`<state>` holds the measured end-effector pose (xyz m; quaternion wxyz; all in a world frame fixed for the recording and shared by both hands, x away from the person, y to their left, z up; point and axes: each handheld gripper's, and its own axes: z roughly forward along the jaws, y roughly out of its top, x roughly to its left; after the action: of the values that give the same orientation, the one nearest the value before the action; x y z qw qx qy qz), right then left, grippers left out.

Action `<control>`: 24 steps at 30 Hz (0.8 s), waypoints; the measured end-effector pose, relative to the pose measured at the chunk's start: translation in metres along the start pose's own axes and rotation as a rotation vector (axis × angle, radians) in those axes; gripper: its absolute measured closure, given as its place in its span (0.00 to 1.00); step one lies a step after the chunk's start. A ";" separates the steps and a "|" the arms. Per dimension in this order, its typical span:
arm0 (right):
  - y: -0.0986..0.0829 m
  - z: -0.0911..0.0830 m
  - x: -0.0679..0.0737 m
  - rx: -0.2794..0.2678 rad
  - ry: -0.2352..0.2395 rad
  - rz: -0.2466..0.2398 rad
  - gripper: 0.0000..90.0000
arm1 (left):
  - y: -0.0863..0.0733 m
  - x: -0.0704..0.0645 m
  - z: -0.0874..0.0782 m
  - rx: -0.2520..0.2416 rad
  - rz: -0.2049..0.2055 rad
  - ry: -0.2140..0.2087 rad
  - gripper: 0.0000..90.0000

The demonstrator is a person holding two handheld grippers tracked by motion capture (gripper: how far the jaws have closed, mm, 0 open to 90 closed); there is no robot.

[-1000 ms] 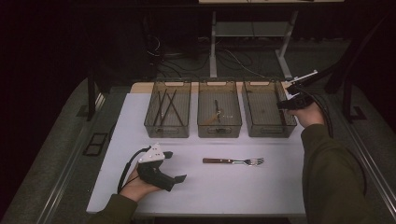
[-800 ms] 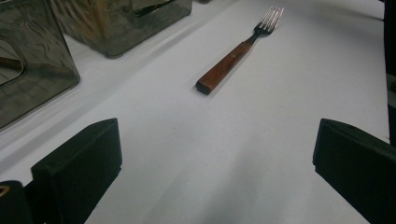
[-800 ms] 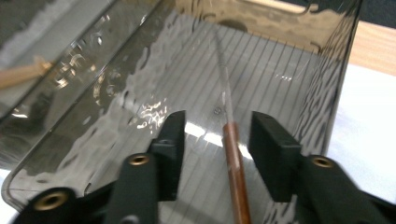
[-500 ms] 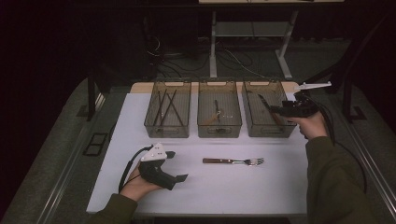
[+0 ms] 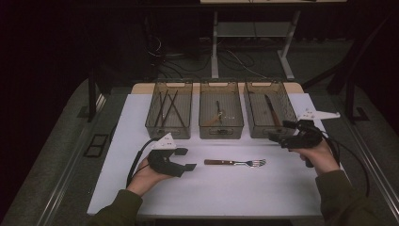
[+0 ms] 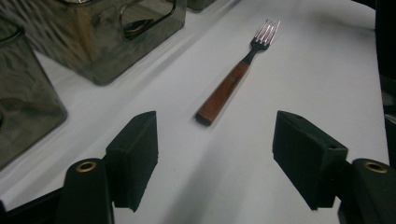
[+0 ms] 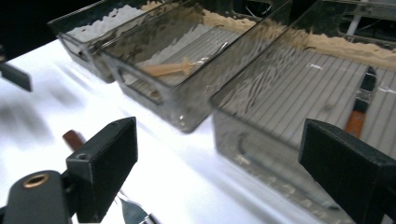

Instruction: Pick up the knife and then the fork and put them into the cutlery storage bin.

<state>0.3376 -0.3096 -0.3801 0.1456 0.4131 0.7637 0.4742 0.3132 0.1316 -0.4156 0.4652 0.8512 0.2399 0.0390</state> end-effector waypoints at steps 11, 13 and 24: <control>-0.052 -0.008 0.027 -0.047 -0.003 -0.009 0.13 | 0.023 0.001 0.033 0.049 0.051 -0.033 0.53; -0.062 -0.008 0.031 -0.026 0.002 -0.014 0.13 | 0.027 0.000 0.041 0.065 0.073 -0.031 0.55; -0.083 -0.013 0.046 0.004 0.024 -0.026 0.13 | 0.045 -0.007 0.085 0.104 0.126 -0.101 0.67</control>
<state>0.2601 -0.2998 -0.4359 0.1416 0.3976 0.7717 0.4757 0.3482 0.0426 -0.4262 0.4288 0.8883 0.1639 0.0125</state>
